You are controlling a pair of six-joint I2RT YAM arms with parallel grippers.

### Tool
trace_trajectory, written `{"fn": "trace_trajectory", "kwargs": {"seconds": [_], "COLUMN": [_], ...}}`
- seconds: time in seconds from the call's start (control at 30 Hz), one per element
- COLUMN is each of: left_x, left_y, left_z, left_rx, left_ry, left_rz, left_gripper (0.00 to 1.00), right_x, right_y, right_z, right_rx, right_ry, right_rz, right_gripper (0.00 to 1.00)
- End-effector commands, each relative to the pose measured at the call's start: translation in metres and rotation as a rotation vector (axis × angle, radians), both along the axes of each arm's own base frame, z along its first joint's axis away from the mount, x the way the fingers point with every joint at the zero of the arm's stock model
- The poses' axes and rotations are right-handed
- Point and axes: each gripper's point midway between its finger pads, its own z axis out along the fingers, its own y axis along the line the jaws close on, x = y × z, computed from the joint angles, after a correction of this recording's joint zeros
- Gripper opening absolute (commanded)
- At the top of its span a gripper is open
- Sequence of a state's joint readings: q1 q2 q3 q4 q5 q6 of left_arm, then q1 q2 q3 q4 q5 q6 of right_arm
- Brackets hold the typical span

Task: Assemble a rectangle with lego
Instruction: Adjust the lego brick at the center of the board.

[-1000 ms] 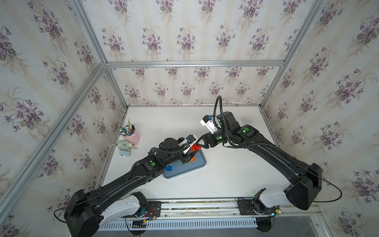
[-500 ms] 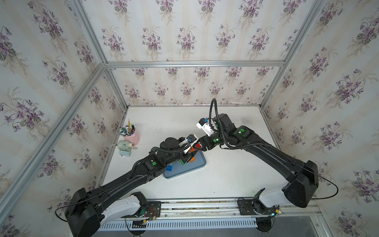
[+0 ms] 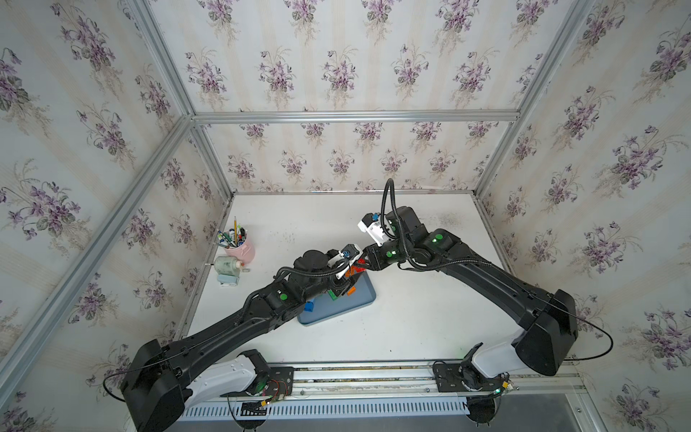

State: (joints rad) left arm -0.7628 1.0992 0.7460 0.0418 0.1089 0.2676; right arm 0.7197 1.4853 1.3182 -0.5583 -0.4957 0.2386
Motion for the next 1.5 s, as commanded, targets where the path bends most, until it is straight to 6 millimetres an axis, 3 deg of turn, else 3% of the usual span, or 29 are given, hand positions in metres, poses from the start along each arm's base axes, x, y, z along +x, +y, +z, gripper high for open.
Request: {"fn": "trace_trajectory", "kwargs": {"seconds": [0.0, 0.07, 0.1, 0.23, 0.37, 0.47, 0.5, 0.63, 0.77, 0.93, 1.0, 1.27, 1.47], "left_x": [0.003, 0.005, 0.006, 0.005, 0.005, 0.008, 0.009, 0.011, 0.015, 0.019, 0.021, 0.032, 0.043], "left_y": [-0.003, -0.001, 0.001, 0.011, 0.035, 0.06, 0.067, 0.073, 0.063, 0.049, 0.045, 0.033, 0.028], "left_z": [0.011, 0.012, 0.013, 0.023, 0.044, 0.064, 0.069, 0.078, 0.062, 0.035, 0.024, -0.021, -0.055], "left_rx": [-0.039, -0.04, -0.043, -0.046, -0.066, -0.119, -0.128, -0.121, -0.103, -0.083, -0.064, 0.026, 0.059], "left_ry": [-0.016, -0.02, -0.022, -0.04, -0.086, -0.102, -0.104, -0.084, -0.005, 0.129, 0.178, 0.375, 0.543], "left_rz": [0.006, 0.019, 0.034, 0.074, 0.173, 0.307, 0.343, 0.374, 0.335, 0.3, 0.296, 0.358, 0.474], "left_gripper": [0.77, 0.89, 0.99, 1.0, 1.0, 1.0, 1.0, 1.0, 1.0, 1.0, 1.0, 1.0, 0.99], "right_x": [0.001, 0.004, 0.008, 0.024, 0.053, 0.085, 0.101, 0.144, 0.171, 0.188, 0.19, 0.19, 0.189], "right_y": [0.004, 0.002, 0.001, -0.007, -0.032, -0.07, -0.093, -0.166, -0.202, -0.211, -0.217, -0.228, -0.228], "right_z": [0.005, 0.005, 0.006, 0.01, 0.01, -0.003, -0.01, -0.053, -0.107, -0.177, -0.192, -0.219, -0.21], "right_rx": [0.015, 0.01, 0.004, -0.026, -0.044, -0.089, -0.112, -0.22, -0.369, -0.558, -0.603, -0.68, -0.659], "right_ry": [-0.034, -0.038, -0.044, -0.082, -0.086, -0.068, -0.06, -0.004, 0.052, 0.148, 0.151, 0.15, 0.134], "right_rz": [0.026, 0.006, -0.014, -0.103, -0.252, -0.433, -0.517, -0.785, -0.889, -0.883, -0.896, -0.889, -0.892], "right_gripper": [0.29, 0.29, 0.29, 0.29, 0.3, 0.31, 0.31, 0.32, 0.31, 0.29, 0.29, 0.36, 0.61]}}
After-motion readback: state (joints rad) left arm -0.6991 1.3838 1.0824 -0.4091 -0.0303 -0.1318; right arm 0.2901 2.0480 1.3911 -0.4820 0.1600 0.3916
